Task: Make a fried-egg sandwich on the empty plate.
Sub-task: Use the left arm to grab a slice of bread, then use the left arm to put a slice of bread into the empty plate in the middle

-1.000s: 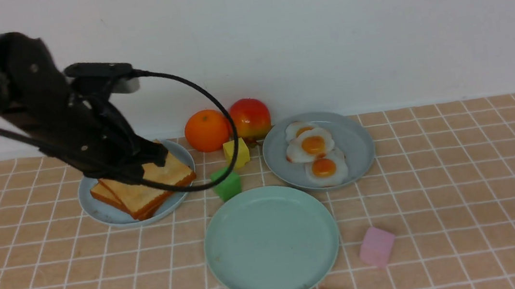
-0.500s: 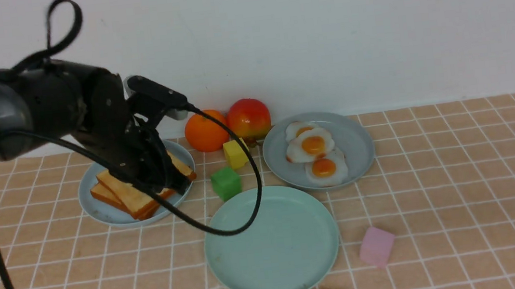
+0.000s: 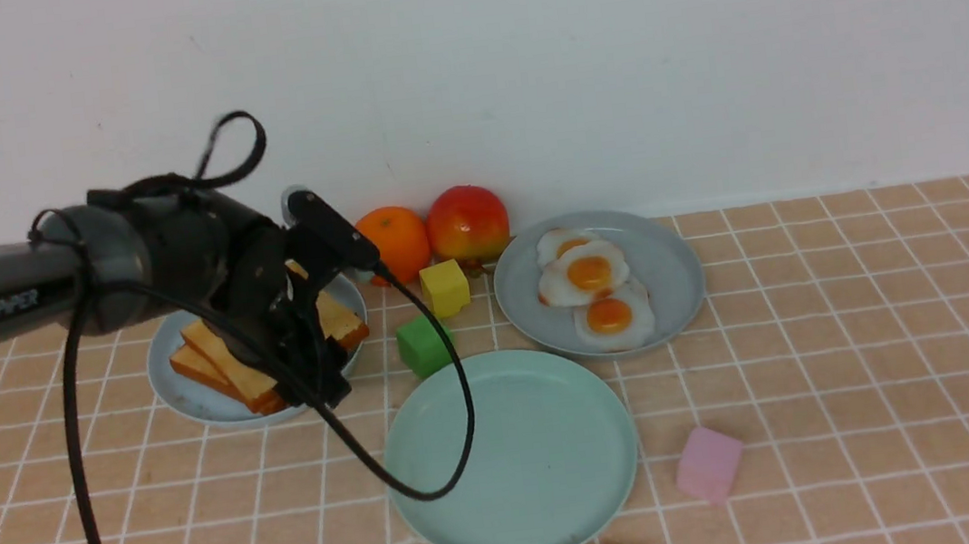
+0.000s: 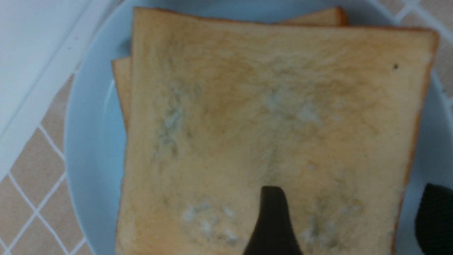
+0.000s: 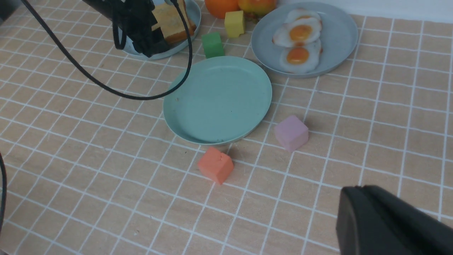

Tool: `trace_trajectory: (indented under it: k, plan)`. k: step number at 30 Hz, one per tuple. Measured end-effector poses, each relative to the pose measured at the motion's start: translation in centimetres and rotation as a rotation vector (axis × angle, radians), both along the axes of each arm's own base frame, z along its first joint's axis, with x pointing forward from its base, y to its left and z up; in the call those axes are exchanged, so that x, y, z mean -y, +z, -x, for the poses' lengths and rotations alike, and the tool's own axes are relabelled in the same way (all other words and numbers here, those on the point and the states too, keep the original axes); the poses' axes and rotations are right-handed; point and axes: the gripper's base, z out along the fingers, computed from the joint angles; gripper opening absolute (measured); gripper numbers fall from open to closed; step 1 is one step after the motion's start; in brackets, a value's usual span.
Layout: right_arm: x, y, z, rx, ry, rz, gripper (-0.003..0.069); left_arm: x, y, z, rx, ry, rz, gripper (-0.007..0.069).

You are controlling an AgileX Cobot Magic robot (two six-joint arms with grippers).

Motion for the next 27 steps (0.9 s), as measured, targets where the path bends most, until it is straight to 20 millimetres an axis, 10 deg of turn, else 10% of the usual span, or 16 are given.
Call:
trace_trajectory:
  k: [10, 27]
  plan:
    - [0.0, 0.0, 0.0, -0.001, 0.002, -0.003, 0.0032, 0.1, 0.0, 0.0, -0.017, 0.059, 0.044, 0.0187]
    - [0.0, 0.0, 0.0, -0.001, 0.002, -0.003, 0.0052, 0.6, 7.7, 2.8, 0.044, 0.128, 0.200, 0.0182]
